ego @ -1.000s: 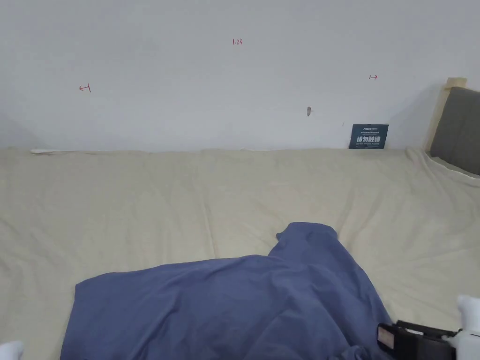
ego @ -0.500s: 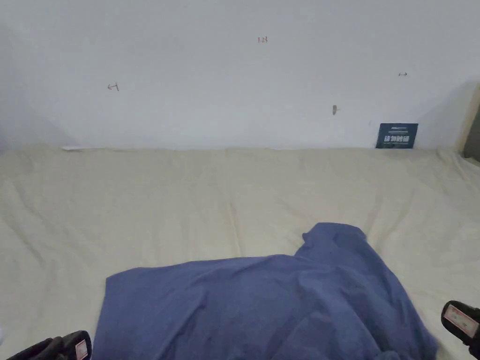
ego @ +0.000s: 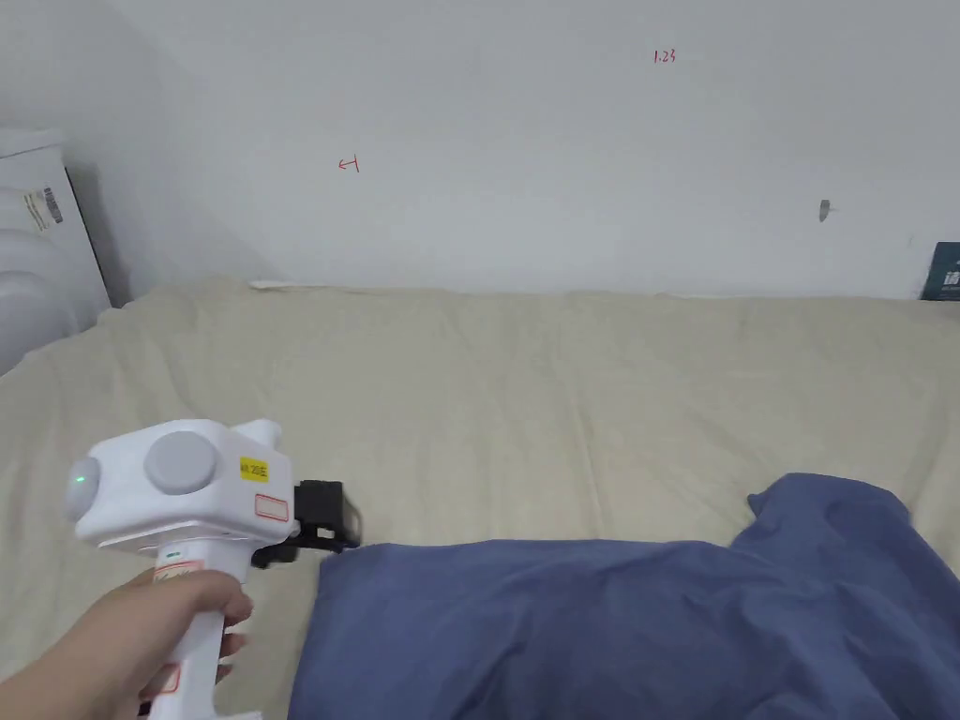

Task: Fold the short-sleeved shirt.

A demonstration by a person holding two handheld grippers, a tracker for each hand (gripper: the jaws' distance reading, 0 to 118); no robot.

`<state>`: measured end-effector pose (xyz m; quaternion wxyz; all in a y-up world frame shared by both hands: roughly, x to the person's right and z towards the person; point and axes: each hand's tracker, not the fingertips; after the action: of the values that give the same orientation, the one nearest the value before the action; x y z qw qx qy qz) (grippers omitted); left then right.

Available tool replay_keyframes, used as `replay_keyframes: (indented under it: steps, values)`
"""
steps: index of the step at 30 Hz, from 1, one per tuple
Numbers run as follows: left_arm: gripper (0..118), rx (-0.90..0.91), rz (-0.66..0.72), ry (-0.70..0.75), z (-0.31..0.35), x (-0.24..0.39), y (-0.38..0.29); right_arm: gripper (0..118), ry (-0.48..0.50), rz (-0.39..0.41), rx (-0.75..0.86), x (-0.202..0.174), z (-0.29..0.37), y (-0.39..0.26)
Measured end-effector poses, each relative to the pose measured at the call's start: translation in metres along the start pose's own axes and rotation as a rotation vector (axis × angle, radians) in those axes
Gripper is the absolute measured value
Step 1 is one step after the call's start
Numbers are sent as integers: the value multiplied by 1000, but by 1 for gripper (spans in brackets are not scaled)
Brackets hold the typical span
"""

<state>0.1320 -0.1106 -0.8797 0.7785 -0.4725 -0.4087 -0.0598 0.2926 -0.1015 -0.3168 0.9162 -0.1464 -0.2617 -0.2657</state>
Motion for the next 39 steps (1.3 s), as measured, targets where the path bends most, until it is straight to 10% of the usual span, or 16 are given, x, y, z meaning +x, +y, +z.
replay_keyframes:
  steps: [2,13,16,20,28,32,34,35,36,39]
  values:
    - [118,-20,56,9,-25,-9,14,0,4,-7,-25,5,-9,3]
    - [113,-185,-87,88,-92,-8,17,0,-16,-64,-124,27,-45,-8]
    - [82,-167,-200,184,-94,-1,11,0,-7,-102,-152,27,-52,-15]
    - [6,-159,-254,80,-81,15,2,0,-6,-96,-160,23,-52,-19]
    - [6,-149,-220,91,-73,17,2,0,42,3,-75,33,-56,36]
    - [6,-104,-312,135,-57,26,-4,0,-139,127,-36,61,-95,119]
    - [6,-77,-353,170,-50,30,-5,27,-160,89,-188,90,-136,158]
    - [6,-53,-377,207,-47,32,-7,71,-198,43,-282,101,-157,172]
    - [6,-47,-407,240,-46,36,-8,88,-252,14,-357,112,-178,181]
    - [6,-75,-373,247,-46,35,-9,88,-362,-38,-495,134,-223,187]
